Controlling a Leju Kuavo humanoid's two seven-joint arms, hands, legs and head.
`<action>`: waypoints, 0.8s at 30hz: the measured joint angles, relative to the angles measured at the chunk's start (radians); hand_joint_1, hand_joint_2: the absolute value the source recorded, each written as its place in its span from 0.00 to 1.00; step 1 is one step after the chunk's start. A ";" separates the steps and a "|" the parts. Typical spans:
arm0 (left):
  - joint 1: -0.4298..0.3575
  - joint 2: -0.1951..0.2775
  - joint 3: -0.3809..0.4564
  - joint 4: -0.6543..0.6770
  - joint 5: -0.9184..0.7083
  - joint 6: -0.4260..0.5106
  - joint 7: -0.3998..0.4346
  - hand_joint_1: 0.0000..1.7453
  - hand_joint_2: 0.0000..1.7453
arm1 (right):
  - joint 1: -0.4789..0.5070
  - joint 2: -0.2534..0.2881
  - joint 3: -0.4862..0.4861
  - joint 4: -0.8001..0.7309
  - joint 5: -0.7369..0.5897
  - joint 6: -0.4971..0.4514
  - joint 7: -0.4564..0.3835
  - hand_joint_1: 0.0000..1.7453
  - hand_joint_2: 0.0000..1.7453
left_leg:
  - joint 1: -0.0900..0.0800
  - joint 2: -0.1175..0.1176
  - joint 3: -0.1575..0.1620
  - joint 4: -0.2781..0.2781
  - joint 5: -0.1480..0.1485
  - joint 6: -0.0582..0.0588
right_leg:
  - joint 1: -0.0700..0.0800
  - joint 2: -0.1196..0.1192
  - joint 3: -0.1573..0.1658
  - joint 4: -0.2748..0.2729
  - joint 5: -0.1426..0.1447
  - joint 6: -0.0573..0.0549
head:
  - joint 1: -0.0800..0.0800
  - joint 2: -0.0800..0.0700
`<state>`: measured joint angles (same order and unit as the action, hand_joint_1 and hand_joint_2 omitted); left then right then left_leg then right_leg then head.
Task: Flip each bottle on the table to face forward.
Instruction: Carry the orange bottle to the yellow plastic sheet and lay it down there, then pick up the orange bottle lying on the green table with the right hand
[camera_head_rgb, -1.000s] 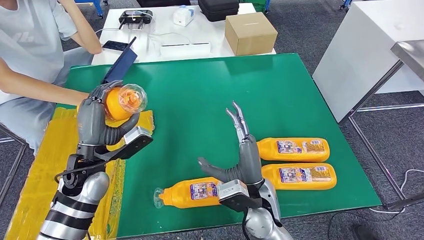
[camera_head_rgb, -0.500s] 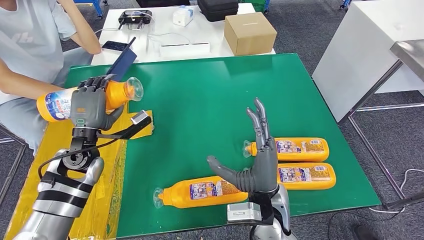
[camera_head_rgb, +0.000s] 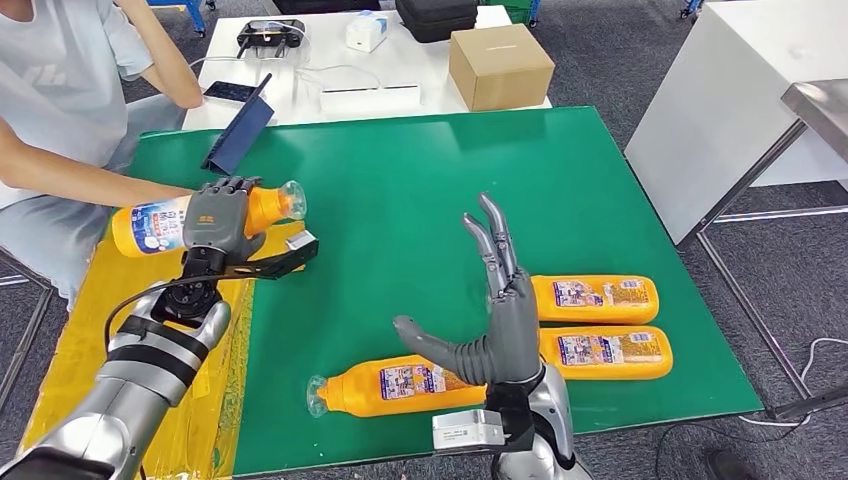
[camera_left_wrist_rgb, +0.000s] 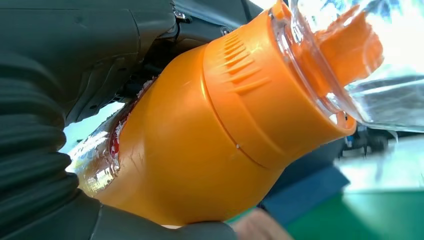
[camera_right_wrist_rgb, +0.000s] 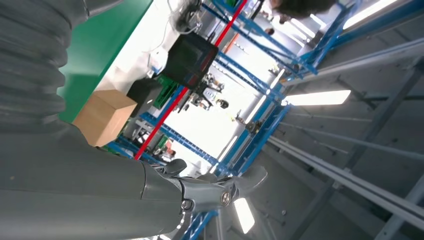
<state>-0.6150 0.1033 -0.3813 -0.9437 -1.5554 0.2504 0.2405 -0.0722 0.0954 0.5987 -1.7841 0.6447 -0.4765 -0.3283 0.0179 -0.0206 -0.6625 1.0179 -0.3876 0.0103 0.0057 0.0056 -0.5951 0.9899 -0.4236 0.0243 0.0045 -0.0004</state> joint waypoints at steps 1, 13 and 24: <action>-0.007 -0.006 0.004 0.030 0.002 0.001 -0.001 1.00 1.00 | -0.005 0.000 0.005 0.003 0.001 0.005 0.003 0.00 1.00 | 0.000 0.000 0.000 0.000 0.000 0.000 | 0.000 0.000 0.000 0.000 0.000 0.000 | 0.000 0.000; -0.050 -0.041 0.056 0.287 0.017 -0.043 0.030 0.51 1.00 | -0.048 -0.004 0.037 0.051 0.044 0.071 0.063 0.00 1.00 | 0.000 0.000 0.000 0.000 0.000 0.000 | 0.000 0.000 0.000 0.000 0.000 0.000 | 0.000 0.000; -0.065 -0.047 0.066 0.371 0.003 -0.076 0.068 0.00 1.00 | -0.073 -0.005 0.052 0.096 0.061 0.085 0.081 0.00 1.00 | 0.000 0.000 0.000 0.000 0.000 0.000 | 0.000 0.000 0.000 0.000 0.000 0.000 | 0.000 0.000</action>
<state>-0.6802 0.0561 -0.3149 -0.5731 -1.5519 0.1742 0.3089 -0.1448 0.0904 0.6505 -1.6881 0.7060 -0.3918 -0.2474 0.0181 -0.0207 -0.6627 1.0179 -0.3874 0.0101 0.0060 0.0056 -0.5951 0.9904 -0.4236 0.0242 0.0045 -0.0004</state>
